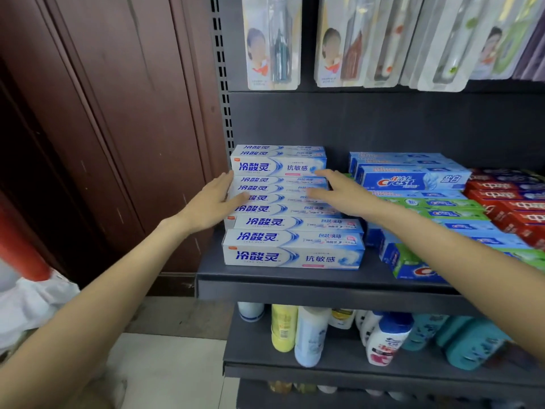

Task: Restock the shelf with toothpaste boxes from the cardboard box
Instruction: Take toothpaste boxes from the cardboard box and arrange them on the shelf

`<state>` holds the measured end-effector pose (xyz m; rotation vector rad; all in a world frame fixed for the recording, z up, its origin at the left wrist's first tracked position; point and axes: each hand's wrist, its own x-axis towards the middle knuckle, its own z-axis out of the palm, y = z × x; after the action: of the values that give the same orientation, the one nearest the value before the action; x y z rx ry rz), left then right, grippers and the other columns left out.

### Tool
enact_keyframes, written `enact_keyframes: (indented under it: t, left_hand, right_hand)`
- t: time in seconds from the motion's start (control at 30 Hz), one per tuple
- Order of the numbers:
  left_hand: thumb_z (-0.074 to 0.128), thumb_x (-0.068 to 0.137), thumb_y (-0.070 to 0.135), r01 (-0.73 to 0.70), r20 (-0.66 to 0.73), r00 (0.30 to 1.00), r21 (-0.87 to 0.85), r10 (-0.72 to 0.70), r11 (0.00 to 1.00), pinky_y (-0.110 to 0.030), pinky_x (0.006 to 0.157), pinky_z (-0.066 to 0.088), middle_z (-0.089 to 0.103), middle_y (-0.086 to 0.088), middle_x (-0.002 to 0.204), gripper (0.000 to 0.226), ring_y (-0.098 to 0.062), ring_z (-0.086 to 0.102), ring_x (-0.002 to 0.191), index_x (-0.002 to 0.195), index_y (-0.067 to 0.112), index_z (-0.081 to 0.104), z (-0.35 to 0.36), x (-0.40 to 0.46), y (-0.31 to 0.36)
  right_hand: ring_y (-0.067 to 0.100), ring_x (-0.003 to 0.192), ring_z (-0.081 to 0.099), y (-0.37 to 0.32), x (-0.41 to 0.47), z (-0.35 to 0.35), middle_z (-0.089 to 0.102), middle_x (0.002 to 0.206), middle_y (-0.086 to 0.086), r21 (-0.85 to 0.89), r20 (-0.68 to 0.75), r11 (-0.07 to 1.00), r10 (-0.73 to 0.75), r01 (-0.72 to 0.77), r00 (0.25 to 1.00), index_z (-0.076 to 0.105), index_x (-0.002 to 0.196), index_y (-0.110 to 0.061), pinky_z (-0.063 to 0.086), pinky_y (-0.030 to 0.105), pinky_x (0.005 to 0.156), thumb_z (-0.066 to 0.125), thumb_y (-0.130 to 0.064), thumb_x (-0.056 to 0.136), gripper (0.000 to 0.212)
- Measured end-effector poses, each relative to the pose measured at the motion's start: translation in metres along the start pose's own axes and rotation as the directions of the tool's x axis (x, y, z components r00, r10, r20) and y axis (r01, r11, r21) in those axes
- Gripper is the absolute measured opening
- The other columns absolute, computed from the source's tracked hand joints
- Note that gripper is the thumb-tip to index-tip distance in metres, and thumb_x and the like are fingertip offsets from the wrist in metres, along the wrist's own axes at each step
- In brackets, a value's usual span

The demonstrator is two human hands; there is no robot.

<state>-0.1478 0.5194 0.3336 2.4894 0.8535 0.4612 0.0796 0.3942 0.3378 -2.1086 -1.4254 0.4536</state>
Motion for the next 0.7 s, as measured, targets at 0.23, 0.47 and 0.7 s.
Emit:
enact_keyframes:
  t: [0.23, 0.47, 0.7]
  left_hand:
    - [0.028, 0.049, 0.099, -0.020, 0.086, 0.996, -0.063, 0.026, 0.998, -0.025, 0.114, 0.015, 0.012, 0.020, 0.150, 0.120, 0.001, 0.015, 0.138, 0.148, 0.032, 0.018, 0.008, -0.044, -0.015]
    - [0.048, 0.066, 0.076, -0.124, 0.171, 0.982, 0.268, 0.080, 0.955, -0.033, 0.117, 0.014, -0.006, 0.001, 0.159, 0.109, -0.017, 0.000, 0.146, 0.151, 0.025, 0.003, 0.025, -0.055, 0.000]
    - [0.049, 0.069, 0.073, -0.129, 0.200, 0.977, 0.299, 0.070, 0.945, -0.027, 0.113, 0.018, -0.006, 0.005, 0.158, 0.107, -0.015, 0.007, 0.145, 0.151, 0.024, 0.002, 0.016, -0.054, -0.002]
  right_hand:
    - [0.014, 0.147, 0.001, 0.009, -0.075, 0.000, -0.003, 0.160, 0.000, -0.148, 0.129, 0.986, -0.062, 0.081, 0.990, 0.010, 0.150, -0.035, 0.012, 0.038, 0.118, 0.032, -0.078, 0.068, 0.095]
    - [0.019, 0.142, -0.025, 0.007, -0.088, 0.019, -0.034, 0.152, -0.003, -0.291, 0.234, 0.942, -0.098, 0.166, 0.967, -0.005, 0.148, -0.040, 0.007, 0.046, 0.118, 0.058, -0.069, 0.072, 0.103]
    - [0.024, 0.139, -0.031, -0.001, -0.078, 0.031, -0.034, 0.152, 0.003, -0.319, 0.229, 0.929, -0.115, 0.186, 0.967, -0.004, 0.150, -0.033, 0.007, 0.047, 0.116, 0.056, -0.065, 0.078, 0.099]
